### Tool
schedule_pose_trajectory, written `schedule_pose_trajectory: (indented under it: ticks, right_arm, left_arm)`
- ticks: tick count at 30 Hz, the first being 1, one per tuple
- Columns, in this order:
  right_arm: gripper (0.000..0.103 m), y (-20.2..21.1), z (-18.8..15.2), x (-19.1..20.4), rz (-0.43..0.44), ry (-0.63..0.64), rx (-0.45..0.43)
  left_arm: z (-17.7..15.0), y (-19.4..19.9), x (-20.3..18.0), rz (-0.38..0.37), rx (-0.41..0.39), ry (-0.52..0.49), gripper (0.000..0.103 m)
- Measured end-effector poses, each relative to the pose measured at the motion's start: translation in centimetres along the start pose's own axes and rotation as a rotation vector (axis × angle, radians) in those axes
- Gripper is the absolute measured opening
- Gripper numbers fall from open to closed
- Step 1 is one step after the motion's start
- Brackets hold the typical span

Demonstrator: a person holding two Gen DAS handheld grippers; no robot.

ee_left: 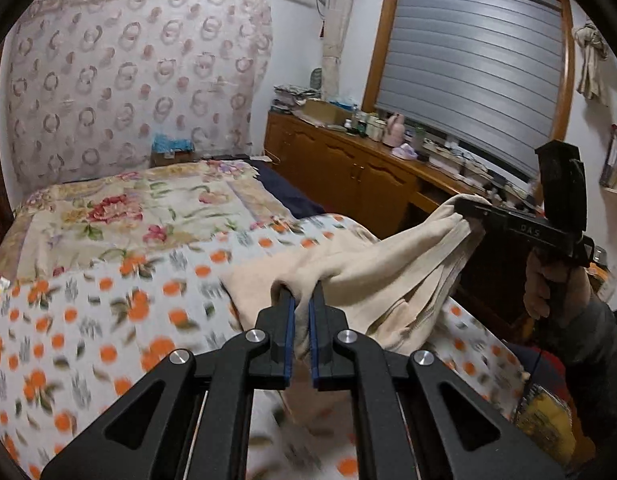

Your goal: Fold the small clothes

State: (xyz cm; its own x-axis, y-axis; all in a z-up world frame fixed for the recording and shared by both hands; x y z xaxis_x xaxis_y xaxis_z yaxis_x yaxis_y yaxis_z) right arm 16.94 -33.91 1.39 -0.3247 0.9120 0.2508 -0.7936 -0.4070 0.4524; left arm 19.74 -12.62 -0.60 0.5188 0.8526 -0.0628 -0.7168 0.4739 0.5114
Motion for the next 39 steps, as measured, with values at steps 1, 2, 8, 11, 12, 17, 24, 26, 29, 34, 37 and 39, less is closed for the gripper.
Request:
schedule_pose_trajectory:
  ticks: [1,2,8,11,12,17,24,26,29,34,37,39]
  right_arm:
    - [0.005,-0.9,0.3,0.2,-0.003,0.005,0.007]
    - [0.005,-2.0,0.6,0.3,-0.007,0.011,0.015]
    - [0.005,-7.1,1.7,-0.5,-0.039,0.014,0.102]
    - [0.010,-8.5,1.7,-0.5,-0.061,0.035,0.148]
    - [0.015,-8.7,1.4,-0.5,-0.087,0.056,0.158]
    - [0.038,-8.3,2.6,-0.3,-0.133,0.098,0.139]
    - [0.051,-6.6,1.1,0.5,-0.026,0.142,0.187]
    - [0.051,-6.9,0.1,0.9,-0.053,0.185,0.220]
    - [0.051,-7.3,-0.7,1.1,-0.059,0.198,0.275]
    - [0.051,-10.1,0.8,0.6,-0.064,0.181,0.306]
    - [0.051,-11.9,3.2,0.1,-0.056,0.153,0.296]
    - [0.051,-13.3,4.6,-0.1,-0.078,0.167,0.271]
  left_arm:
    - [0.5,-1.0,0.7,0.009,0.003,0.007,0.007]
    - [0.7,-1.6,1.3,0.011,0.006,0.014,0.007]
    - [1.5,-6.6,4.3,0.075,0.074,0.036,0.007]
    - [0.8,-8.3,4.8,0.064,0.113,0.028,0.009]
    - [0.5,-8.7,5.0,0.066,0.126,0.025,0.010]
    - [-0.4,-8.8,5.6,0.074,0.144,0.002,0.053]
    - [-2.2,-7.7,5.0,0.029,0.193,-0.043,0.071]
    - [-3.0,-7.7,4.5,0.008,0.214,-0.059,0.071]
    - [-4.2,-7.5,3.9,-0.010,0.235,-0.065,0.071]
    - [-3.9,-9.0,3.8,0.003,0.241,-0.059,0.071]
    - [-2.5,-10.7,4.2,0.007,0.235,-0.031,0.071]
    - [-1.7,-11.6,4.8,0.022,0.226,-0.017,0.071]
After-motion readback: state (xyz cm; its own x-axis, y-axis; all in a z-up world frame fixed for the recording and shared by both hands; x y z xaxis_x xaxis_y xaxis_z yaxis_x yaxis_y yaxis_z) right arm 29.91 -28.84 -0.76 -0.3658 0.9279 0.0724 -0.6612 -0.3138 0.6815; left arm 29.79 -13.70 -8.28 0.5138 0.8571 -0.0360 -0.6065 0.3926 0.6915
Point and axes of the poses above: each gripper's, at about its wrist camera, not at the fingertips, and y roughly against the way its jaws point, x to its left, z to its top, the point moved 5 cm from there along -y, roughly the way its jaws point, and after that the axes turned 8 degrees about -y, right-handed, at the moved point
